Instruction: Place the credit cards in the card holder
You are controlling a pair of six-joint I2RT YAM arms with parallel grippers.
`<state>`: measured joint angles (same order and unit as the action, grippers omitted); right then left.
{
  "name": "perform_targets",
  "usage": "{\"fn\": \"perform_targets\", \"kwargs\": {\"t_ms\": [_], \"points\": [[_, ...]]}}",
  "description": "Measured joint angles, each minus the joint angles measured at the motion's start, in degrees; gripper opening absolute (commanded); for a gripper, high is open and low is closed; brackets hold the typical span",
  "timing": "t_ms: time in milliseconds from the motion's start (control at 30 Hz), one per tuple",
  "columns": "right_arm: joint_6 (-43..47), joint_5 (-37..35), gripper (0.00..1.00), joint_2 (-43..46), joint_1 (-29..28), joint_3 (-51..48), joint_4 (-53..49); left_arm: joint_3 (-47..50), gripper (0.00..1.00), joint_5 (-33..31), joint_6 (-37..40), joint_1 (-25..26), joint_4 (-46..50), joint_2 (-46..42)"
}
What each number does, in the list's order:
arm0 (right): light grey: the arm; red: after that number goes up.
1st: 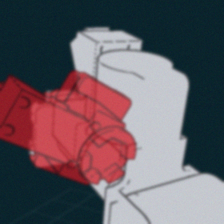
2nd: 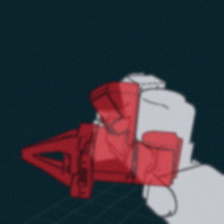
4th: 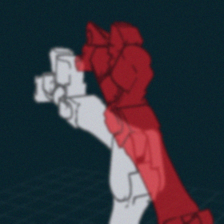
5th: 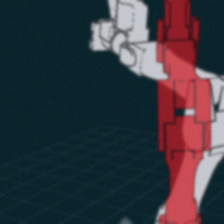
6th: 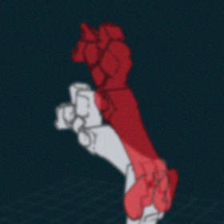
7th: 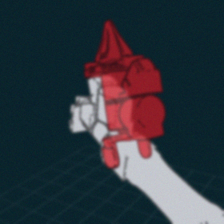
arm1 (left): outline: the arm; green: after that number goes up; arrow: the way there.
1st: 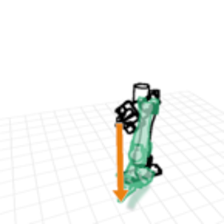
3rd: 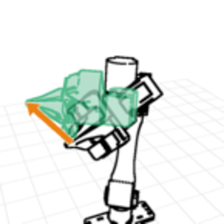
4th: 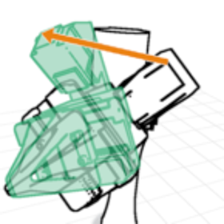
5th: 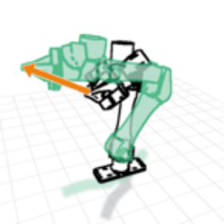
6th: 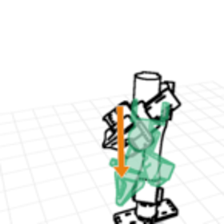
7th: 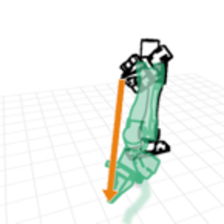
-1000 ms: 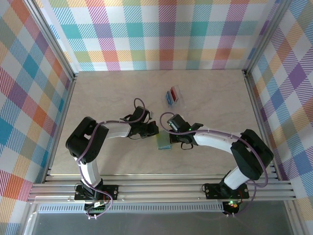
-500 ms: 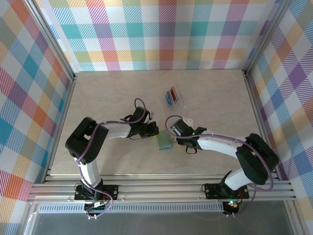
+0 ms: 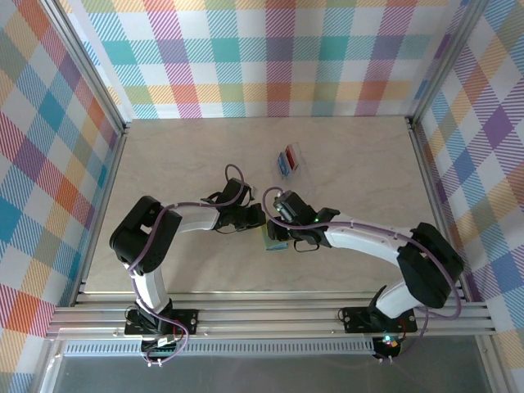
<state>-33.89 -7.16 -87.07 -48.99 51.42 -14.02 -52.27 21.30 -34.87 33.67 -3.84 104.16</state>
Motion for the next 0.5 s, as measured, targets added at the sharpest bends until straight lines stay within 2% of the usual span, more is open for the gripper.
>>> {"fn": "perform_targets", "kwargs": {"t_ms": [233, 500], "points": [[-1.6, 3.8, 0.47, -3.1, 5.5, -3.3, 3.3, 0.4, 0.01, -0.4, 0.0, 0.1, -0.5, -0.1], [-2.1, 8.1, 0.45, -4.1, 5.7, -5.2, 5.8, 0.9, 0.00, -0.4, 0.0, 0.1, -1.4, -0.2]]}}
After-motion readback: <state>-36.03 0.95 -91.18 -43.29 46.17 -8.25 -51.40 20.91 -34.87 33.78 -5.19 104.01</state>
